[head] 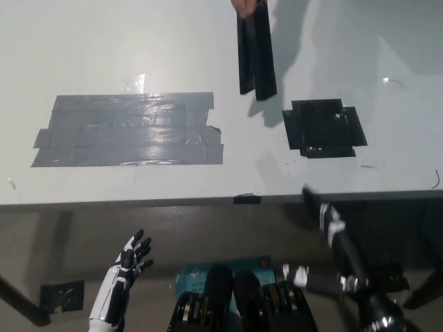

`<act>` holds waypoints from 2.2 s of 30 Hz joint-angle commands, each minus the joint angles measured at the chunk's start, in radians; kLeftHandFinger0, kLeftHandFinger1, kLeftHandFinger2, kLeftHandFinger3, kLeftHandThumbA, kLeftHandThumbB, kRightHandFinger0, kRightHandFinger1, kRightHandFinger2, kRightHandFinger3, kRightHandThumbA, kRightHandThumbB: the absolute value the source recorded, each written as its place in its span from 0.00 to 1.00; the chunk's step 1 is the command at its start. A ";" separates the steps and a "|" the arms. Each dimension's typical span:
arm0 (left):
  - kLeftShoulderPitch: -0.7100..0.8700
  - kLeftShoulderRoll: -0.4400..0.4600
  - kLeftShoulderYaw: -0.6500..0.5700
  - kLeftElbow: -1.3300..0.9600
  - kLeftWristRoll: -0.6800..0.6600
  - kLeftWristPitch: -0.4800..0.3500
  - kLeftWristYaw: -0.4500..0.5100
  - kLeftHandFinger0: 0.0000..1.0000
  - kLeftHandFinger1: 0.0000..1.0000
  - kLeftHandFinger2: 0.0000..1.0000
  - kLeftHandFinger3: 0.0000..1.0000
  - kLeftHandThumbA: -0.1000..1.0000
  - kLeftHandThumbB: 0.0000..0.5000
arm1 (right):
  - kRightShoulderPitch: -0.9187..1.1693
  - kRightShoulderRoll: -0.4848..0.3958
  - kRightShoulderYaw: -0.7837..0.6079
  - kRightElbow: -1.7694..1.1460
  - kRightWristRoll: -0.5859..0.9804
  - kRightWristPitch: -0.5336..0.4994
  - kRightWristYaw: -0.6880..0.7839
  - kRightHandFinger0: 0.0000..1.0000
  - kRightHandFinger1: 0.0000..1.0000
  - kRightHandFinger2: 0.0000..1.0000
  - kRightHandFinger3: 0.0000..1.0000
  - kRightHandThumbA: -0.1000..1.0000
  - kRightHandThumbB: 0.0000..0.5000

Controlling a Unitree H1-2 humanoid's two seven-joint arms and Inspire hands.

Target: A person hands a stapler to the robot and the robot grabs it with its right hand and places it on the desk infront of it

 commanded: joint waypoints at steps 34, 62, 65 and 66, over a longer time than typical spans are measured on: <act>-0.027 0.007 -0.003 -0.031 0.006 0.003 -0.010 0.93 1.00 0.98 1.00 1.00 0.84 | -0.847 -0.005 -0.149 0.696 -0.030 0.120 -0.155 1.00 1.00 1.00 1.00 1.00 0.71; -0.044 0.022 -0.006 -0.017 0.015 -0.011 -0.014 0.90 0.96 0.91 0.92 1.00 0.85 | -0.860 -0.068 -0.047 0.799 -0.185 0.370 -0.234 0.01 0.49 0.88 0.75 0.00 0.34; -0.052 0.023 -0.006 -0.015 0.017 -0.009 -0.014 0.89 0.95 0.90 0.91 1.00 0.86 | -0.862 -0.075 -0.047 0.763 -0.186 0.376 -0.228 0.02 0.53 0.94 0.80 0.00 0.33; -0.053 0.023 -0.006 -0.015 0.016 -0.008 -0.014 0.89 0.95 0.90 0.91 1.00 0.86 | -0.864 -0.078 -0.042 0.751 -0.192 0.379 -0.225 0.02 0.52 0.92 0.80 0.00 0.33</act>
